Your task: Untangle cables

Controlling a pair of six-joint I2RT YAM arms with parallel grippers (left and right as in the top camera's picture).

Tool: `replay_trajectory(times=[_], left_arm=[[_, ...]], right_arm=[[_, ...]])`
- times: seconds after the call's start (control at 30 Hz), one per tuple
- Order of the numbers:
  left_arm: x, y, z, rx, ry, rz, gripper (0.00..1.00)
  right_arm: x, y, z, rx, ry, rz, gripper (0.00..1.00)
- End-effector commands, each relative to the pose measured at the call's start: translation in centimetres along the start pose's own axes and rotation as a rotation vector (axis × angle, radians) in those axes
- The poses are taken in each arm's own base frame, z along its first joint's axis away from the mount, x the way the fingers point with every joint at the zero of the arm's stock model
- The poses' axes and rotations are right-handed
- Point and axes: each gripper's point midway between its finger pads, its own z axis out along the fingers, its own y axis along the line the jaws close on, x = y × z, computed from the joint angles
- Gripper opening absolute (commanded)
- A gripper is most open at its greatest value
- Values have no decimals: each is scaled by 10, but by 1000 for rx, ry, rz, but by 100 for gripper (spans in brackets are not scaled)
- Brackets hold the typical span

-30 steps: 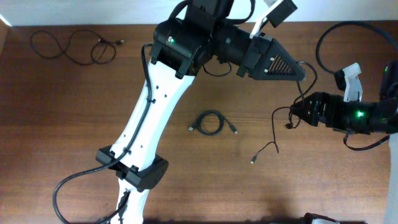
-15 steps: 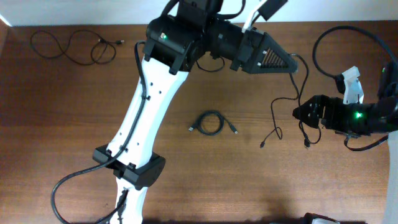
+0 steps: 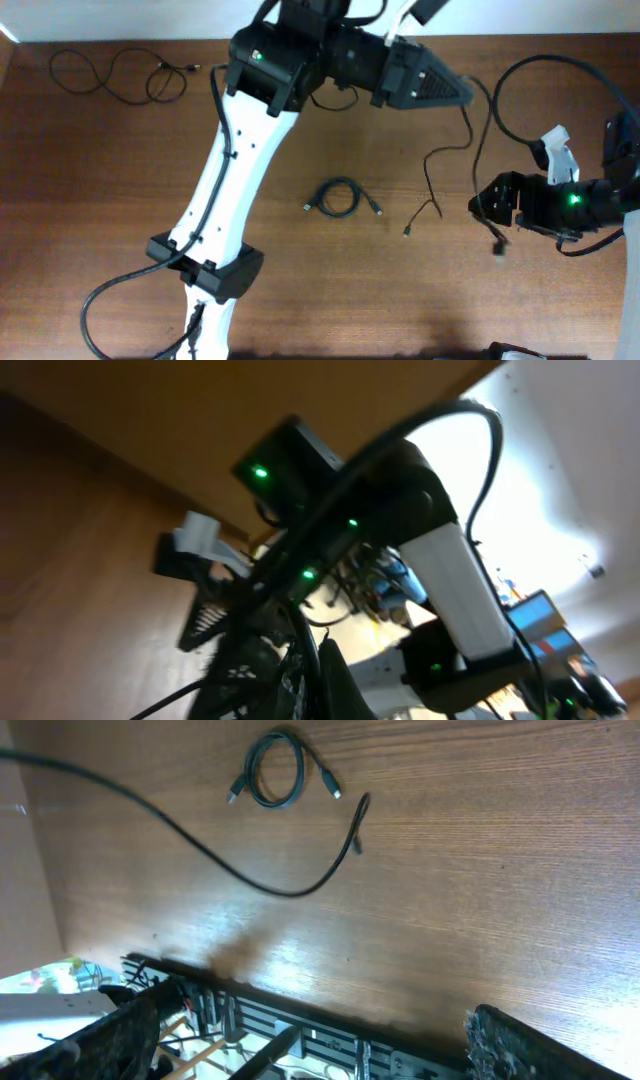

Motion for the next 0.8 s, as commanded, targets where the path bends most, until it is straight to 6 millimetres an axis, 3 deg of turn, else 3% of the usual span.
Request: replay_trajectory(times=[0.0, 0.3, 0.5, 0.77], left_arm=[[-12, -6, -22, -67, -54, 43, 0], [-16, 6, -28, -133, -80, 36, 0], [-15, 6, -27, -133, -77, 22, 0], [-15, 5, -26, -128, -80, -53, 0]], right_arm=[[4, 0, 3, -4, 24, -35, 98], [6, 8, 6, -24, 35, -73, 98], [-14, 28, 4, -141, -53, -123, 98], [-44, 26, 1, -121, -167, -197, 98]])
